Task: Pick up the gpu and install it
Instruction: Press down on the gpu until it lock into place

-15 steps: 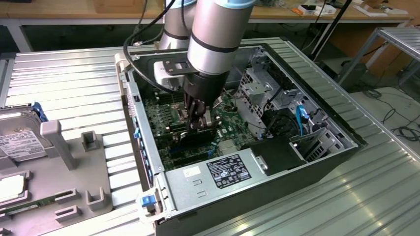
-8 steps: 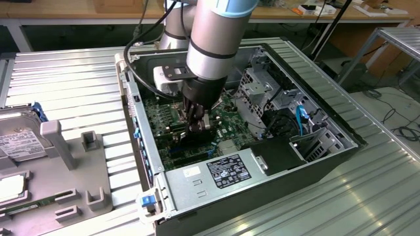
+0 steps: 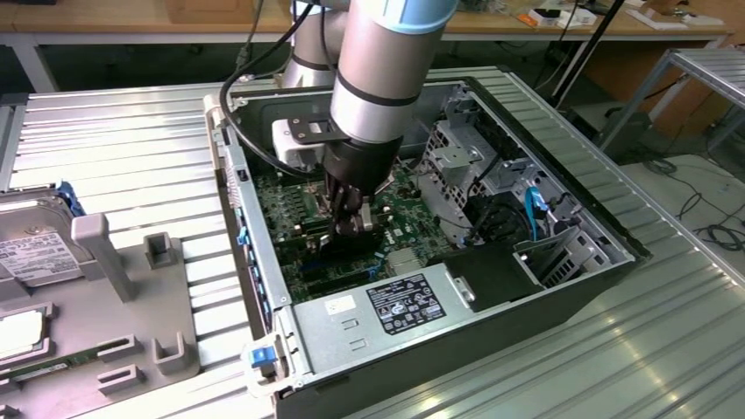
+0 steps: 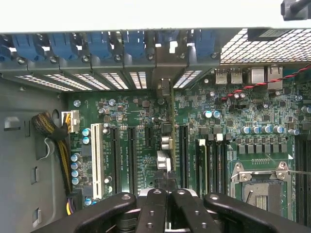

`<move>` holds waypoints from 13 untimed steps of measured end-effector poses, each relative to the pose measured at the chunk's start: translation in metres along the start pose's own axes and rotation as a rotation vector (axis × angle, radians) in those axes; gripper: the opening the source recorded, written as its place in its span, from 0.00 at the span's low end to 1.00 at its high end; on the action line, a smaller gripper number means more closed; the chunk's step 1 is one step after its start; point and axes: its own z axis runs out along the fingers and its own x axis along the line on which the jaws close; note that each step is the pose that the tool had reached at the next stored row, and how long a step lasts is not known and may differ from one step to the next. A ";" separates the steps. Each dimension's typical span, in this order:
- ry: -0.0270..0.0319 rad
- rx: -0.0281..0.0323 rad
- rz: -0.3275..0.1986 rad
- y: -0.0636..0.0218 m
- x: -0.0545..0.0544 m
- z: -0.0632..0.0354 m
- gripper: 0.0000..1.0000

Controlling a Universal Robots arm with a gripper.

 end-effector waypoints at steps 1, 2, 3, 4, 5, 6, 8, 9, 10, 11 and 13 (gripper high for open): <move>0.0000 0.0000 0.000 0.0000 0.000 0.0002 0.11; 0.0000 0.0000 0.000 0.0000 0.000 0.0003 0.11; 0.0001 0.0000 0.000 0.0000 0.000 0.0004 0.11; 0.0001 -0.0001 0.000 0.0000 0.000 0.0006 0.11; 0.0001 -0.0001 0.000 0.0000 0.000 0.0008 0.11; 0.0001 -0.0001 0.000 -0.0001 0.000 0.0010 0.11; 0.0000 0.0000 0.000 -0.0001 0.000 0.0016 0.11; 0.0002 -0.0001 0.000 -0.0001 0.000 0.0018 0.11; 0.0001 -0.0001 0.000 -0.0001 0.000 0.0019 0.11; -0.0003 0.0000 0.000 -0.0001 0.000 0.0015 0.11; -0.0006 0.0001 0.000 0.0000 0.000 0.0003 0.11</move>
